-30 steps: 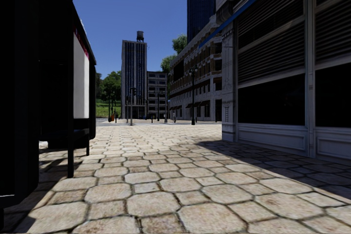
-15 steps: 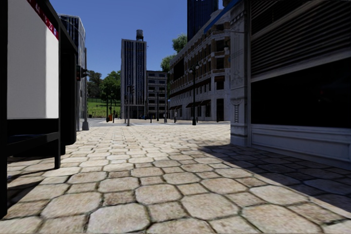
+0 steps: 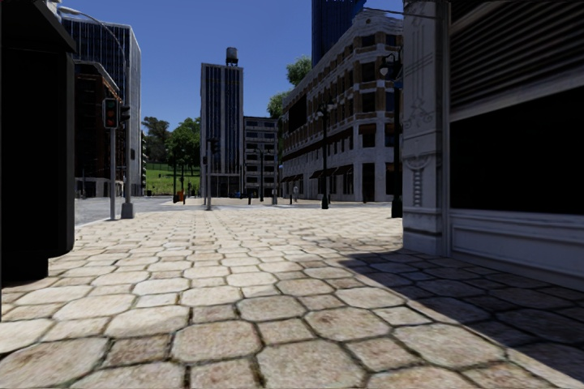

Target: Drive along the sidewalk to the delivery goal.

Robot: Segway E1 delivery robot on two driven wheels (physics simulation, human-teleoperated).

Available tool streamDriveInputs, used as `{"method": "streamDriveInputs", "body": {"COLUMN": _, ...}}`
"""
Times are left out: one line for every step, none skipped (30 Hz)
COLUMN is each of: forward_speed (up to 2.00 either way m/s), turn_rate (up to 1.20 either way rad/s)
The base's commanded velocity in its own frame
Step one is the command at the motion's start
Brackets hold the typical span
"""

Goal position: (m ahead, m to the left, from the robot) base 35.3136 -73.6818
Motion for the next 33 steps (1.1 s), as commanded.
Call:
{"method": "streamDriveInputs", "body": {"forward_speed": 2.00, "turn_rate": 0.00}}
{"method": "streamDriveInputs", "body": {"forward_speed": 2.00, "turn_rate": 0.00}}
{"method": "streamDriveInputs", "body": {"forward_speed": 2.00, "turn_rate": 0.00}}
{"method": "streamDriveInputs", "body": {"forward_speed": 2.00, "turn_rate": 0.00}}
{"method": "streamDriveInputs", "body": {"forward_speed": 2.00, "turn_rate": 0.00}}
{"method": "streamDriveInputs", "body": {"forward_speed": 2.00, "turn_rate": 0.00}}
{"method": "streamDriveInputs", "body": {"forward_speed": 2.00, "turn_rate": 0.00}}
{"method": "streamDriveInputs", "body": {"forward_speed": 2.00, "turn_rate": 0.00}}
{"method": "streamDriveInputs", "body": {"forward_speed": 2.00, "turn_rate": 0.00}}
{"method": "streamDriveInputs", "body": {"forward_speed": 2.00, "turn_rate": 0.00}}
{"method": "streamDriveInputs", "body": {"forward_speed": 2.00, "turn_rate": 0.00}}
{"method": "streamDriveInputs", "body": {"forward_speed": 2.00, "turn_rate": 0.00}}
{"method": "streamDriveInputs", "body": {"forward_speed": 2.00, "turn_rate": 0.00}}
{"method": "streamDriveInputs", "body": {"forward_speed": 2.00, "turn_rate": 0.00}}
{"method": "streamDriveInputs", "body": {"forward_speed": 2.00, "turn_rate": 0.00}}
{"method": "streamDriveInputs", "body": {"forward_speed": 2.00, "turn_rate": 0.00}}
{"method": "streamDriveInputs", "body": {"forward_speed": 2.00, "turn_rate": 0.00}}
{"method": "streamDriveInputs", "body": {"forward_speed": 2.00, "turn_rate": 0.00}}
{"method": "streamDriveInputs", "body": {"forward_speed": 2.00, "turn_rate": 0.00}}
{"method": "streamDriveInputs", "body": {"forward_speed": 2.00, "turn_rate": 0.00}}
{"method": "streamDriveInputs", "body": {"forward_speed": 2.00, "turn_rate": 0.00}}
{"method": "streamDriveInputs", "body": {"forward_speed": 2.00, "turn_rate": 0.00}}
{"method": "streamDriveInputs", "body": {"forward_speed": 2.00, "turn_rate": 0.00}}
{"method": "streamDriveInputs", "body": {"forward_speed": 2.00, "turn_rate": 0.00}}
{"method": "streamDriveInputs", "body": {"forward_speed": 2.00, "turn_rate": 0.00}}
{"method": "streamDriveInputs", "body": {"forward_speed": 2.00, "turn_rate": 0.00}}
{"method": "streamDriveInputs", "body": {"forward_speed": 2.00, "turn_rate": 0.00}}
{"method": "streamDriveInputs", "body": {"forward_speed": 2.00, "turn_rate": 0.00}}
{"method": "streamDriveInputs", "body": {"forward_speed": 2.00, "turn_rate": 0.00}}
{"method": "streamDriveInputs", "body": {"forward_speed": 2.00, "turn_rate": 0.00}}
{"method": "streamDriveInputs", "body": {"forward_speed": 2.00, "turn_rate": 0.00}}
{"method": "streamDriveInputs", "body": {"forward_speed": 2.00, "turn_rate": 0.00}}
{"method": "streamDriveInputs", "body": {"forward_speed": 2.00, "turn_rate": 0.00}}
